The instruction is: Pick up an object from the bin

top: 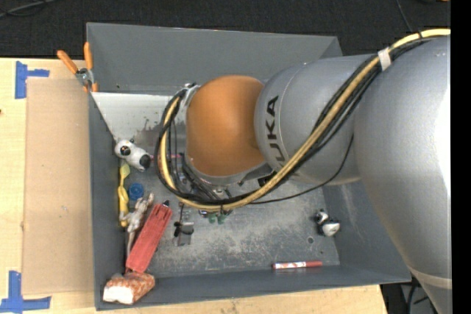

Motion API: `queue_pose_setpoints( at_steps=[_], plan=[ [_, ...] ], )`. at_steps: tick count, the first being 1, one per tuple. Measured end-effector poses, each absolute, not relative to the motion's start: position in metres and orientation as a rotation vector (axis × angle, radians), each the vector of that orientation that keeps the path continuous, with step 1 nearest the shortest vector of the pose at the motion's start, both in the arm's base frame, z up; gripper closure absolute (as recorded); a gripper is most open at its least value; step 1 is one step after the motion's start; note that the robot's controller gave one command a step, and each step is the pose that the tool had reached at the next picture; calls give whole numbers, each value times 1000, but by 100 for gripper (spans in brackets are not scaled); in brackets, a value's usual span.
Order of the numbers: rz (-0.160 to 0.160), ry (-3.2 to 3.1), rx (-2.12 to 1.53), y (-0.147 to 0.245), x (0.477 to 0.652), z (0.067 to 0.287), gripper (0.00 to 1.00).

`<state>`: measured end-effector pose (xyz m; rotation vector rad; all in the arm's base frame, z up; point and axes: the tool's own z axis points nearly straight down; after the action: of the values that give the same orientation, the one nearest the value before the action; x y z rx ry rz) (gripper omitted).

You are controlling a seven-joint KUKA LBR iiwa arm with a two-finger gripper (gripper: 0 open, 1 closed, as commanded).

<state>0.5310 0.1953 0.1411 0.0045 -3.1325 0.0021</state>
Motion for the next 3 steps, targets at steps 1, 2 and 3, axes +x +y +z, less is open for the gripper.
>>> queue_pose_setpoints(
  at_steps=[1,2,3],
  plan=[
    [0,-3140,-3,194,533,145,0],
    [0,-3088,573,220,522,95,0],
    [-2,-3073,643,226,513,104,0]
  ],
)
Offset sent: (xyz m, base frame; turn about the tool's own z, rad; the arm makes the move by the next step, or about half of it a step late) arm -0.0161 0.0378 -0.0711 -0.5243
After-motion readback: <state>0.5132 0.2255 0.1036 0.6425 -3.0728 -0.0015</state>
